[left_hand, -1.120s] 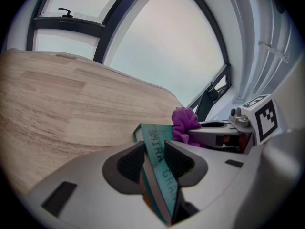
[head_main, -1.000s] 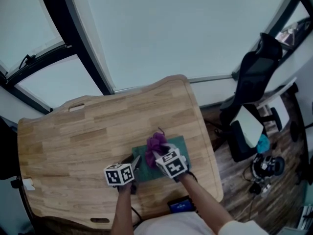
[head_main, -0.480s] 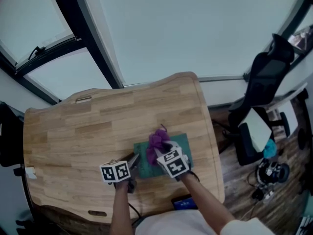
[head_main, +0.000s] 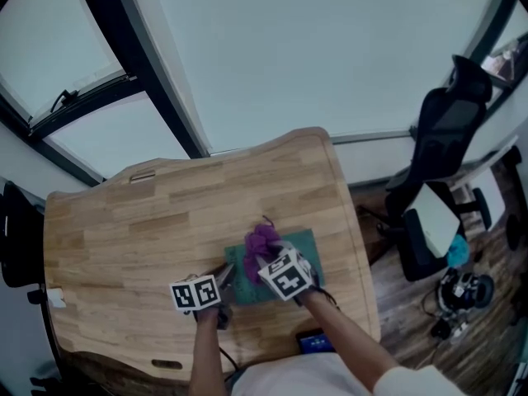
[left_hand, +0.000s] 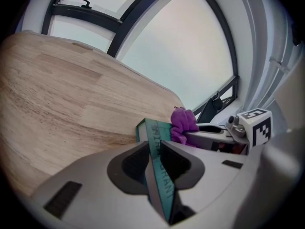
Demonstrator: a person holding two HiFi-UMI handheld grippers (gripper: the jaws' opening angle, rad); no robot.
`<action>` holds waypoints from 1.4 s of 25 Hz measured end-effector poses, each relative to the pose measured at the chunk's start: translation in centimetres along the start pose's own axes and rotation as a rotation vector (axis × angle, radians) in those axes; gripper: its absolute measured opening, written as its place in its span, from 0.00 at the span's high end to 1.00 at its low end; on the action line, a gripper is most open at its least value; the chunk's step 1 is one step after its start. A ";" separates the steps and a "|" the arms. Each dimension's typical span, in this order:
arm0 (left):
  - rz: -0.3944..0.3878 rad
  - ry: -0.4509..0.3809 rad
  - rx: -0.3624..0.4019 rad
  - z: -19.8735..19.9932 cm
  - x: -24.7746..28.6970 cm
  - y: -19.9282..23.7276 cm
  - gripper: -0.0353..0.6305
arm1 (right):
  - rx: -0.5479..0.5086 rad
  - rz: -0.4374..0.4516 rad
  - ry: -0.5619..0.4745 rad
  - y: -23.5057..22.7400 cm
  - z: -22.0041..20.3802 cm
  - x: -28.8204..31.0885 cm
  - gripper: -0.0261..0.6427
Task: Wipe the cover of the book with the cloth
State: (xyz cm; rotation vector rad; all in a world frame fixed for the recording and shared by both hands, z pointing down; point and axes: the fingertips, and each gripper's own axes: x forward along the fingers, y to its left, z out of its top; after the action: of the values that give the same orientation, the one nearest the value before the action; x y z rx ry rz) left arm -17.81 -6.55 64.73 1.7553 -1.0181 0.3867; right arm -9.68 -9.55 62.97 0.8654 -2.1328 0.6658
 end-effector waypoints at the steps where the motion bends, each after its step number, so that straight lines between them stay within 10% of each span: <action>1: -0.001 0.000 0.001 0.0 0.0 0.0 0.83 | -0.006 0.005 -0.001 0.1 0.1 0.1 0.83; 35: 0.003 -0.031 -0.045 0.1 0.0 0.1 0.83 | -0.110 0.135 0.021 5.4 1.8 2.9 0.83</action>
State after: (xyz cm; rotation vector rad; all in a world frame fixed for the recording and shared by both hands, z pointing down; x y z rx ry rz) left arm -17.93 -6.61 64.77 1.7248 -1.0432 0.3373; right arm -15.94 -8.43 63.12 0.6567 -2.2012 0.6161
